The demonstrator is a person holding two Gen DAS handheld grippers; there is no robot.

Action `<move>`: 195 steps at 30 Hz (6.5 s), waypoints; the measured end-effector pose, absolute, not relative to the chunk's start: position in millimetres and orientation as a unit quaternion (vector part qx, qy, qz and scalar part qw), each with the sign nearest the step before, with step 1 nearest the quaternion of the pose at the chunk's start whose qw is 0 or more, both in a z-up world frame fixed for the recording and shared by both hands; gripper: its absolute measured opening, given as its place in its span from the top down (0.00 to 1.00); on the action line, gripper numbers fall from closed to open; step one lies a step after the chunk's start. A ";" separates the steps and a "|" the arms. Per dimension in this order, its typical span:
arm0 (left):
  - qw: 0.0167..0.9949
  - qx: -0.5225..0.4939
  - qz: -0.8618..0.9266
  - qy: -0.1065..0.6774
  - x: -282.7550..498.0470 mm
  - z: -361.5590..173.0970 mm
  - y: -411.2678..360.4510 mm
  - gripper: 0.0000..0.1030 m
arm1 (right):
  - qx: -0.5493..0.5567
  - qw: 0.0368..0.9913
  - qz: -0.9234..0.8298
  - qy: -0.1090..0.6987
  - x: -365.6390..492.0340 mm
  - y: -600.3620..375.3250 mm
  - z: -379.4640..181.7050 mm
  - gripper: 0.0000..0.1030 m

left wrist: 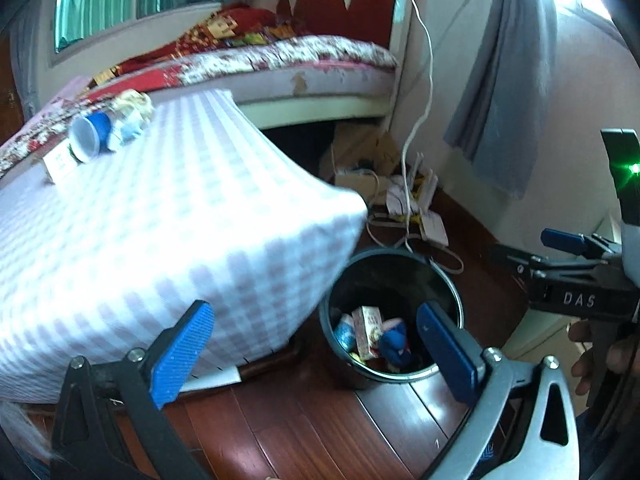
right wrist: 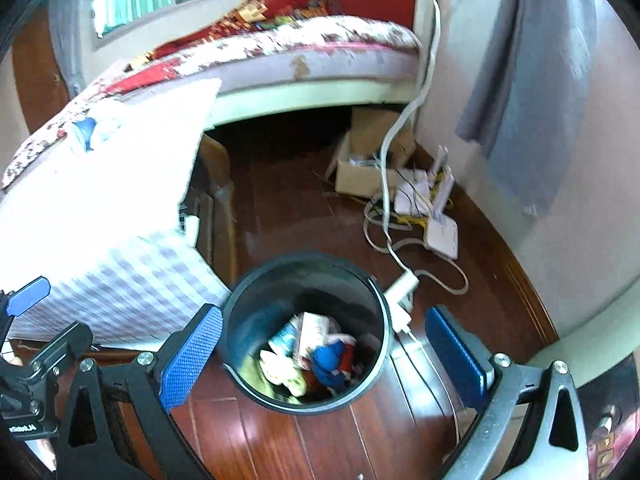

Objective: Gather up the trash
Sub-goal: 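Move both open tools back toward the bed, then grasp the green carton with the left tool while the right tool grasps the beige tissue, then carry carton and tissue over the black bin and open both tools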

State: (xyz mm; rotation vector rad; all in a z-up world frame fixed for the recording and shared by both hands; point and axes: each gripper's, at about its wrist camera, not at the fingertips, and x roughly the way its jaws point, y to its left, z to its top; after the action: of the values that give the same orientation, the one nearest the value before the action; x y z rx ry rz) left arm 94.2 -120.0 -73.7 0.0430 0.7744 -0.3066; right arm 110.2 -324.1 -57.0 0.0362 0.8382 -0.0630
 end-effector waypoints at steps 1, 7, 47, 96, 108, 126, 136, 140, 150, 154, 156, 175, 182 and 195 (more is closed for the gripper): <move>0.916 0.019 -0.145 0.373 95.5 -69.6 -114.5 0.01 | 0.016 0.916 -0.023 0.401 111.6 -316.9 -50.4 0.01; 0.928 0.007 -0.114 0.354 105.7 -53.6 -80.5 0.01 | -0.001 0.926 0.011 0.377 127.6 -274.5 -21.6 0.01; 0.932 0.002 0.050 0.359 339.0 -61.4 189.1 0.09 | -0.103 0.906 0.206 0.356 424.8 -8.7 -14.9 0.02; 0.958 -0.029 0.012 0.286 242.6 -2.5 168.2 0.63 | -0.059 0.925 0.207 0.315 314.4 -59.1 31.3 0.74; 0.964 -0.029 -0.042 0.262 180.9 18.5 110.4 0.63 | -0.037 0.940 0.186 0.285 233.8 -110.4 52.8 0.74; 0.954 0.004 -0.140 0.263 127.3 11.1 -5.7 0.63 | 0.017 0.952 0.121 0.280 143.3 -223.5 39.2 0.74; 0.940 0.009 -0.182 0.288 116.5 -10.5 -48.3 0.63 | 0.028 0.953 0.078 0.293 114.2 -269.5 17.8 0.74; 0.934 0.023 -0.199 0.297 105.1 -19.9 -68.8 0.63 | 0.039 0.951 0.064 0.300 104.5 -288.8 6.9 0.74; 0.912 0.043 -0.248 0.324 83.1 -41.4 -115.9 0.63 | 0.049 0.943 0.033 0.328 83.2 -328.7 -23.7 0.74; 0.904 0.052 -0.263 0.332 78.4 -50.3 -133.3 0.63 | 0.057 0.938 0.024 0.341 75.3 -343.1 -36.1 0.74; 0.901 0.055 -0.268 0.337 76.0 -55.5 -141.6 0.63 | 0.059 0.936 0.020 0.347 72.3 -350.2 -42.8 0.74; 0.867 0.045 -0.252 0.428 112.4 -136.8 -184.4 0.62 | 0.071 0.889 0.037 0.451 116.9 -375.6 -146.6 0.74; 0.847 0.039 -0.260 0.462 125.3 -161.7 -192.7 0.55 | 0.060 0.877 0.055 0.473 138.8 -372.3 -177.7 0.65; 0.871 0.043 -0.172 0.457 111.4 -176.1 -163.0 0.04 | 0.042 0.864 -0.042 0.500 133.2 -387.8 -184.7 0.01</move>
State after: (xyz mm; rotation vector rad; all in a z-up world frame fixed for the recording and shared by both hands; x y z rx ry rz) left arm 111.4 -163.0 -176.2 0.0905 0.9559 -0.3603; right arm 133.2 -387.8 -184.7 0.0873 1.0482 -0.0887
